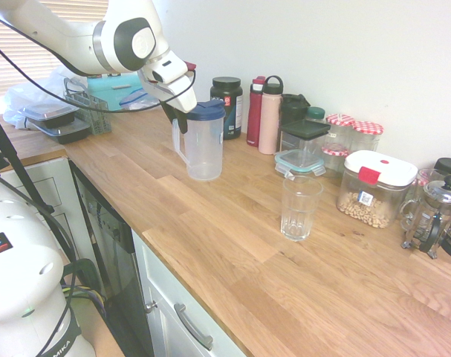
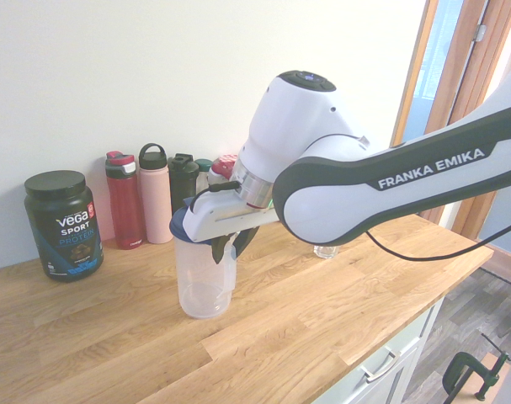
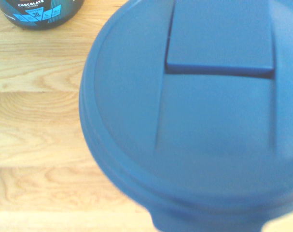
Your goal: Pour me some water
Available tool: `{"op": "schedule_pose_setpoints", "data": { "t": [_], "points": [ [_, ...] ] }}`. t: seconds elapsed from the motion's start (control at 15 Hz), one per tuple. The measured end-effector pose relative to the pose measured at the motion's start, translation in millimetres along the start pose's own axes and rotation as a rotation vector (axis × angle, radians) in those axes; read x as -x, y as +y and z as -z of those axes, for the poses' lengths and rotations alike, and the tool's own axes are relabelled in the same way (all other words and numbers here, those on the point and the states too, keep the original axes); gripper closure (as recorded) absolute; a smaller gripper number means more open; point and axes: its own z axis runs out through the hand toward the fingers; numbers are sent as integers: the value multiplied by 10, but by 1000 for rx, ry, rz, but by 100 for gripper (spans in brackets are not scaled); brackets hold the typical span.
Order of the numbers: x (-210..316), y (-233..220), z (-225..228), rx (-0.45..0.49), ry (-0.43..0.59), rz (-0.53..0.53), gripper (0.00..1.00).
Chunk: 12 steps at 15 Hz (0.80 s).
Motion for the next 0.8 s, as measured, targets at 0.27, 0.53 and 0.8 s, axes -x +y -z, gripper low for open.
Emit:
{"op": "schedule_pose_setpoints", "data": {
  "t": [0.27, 0.53, 0.8],
  "points": [
    [123, 166, 27, 108, -122, 54, 0],
    [159, 675, 372, 217, -174, 80, 0],
    [-535, 1547, 451, 227, -188, -28, 0]
  ]
}}
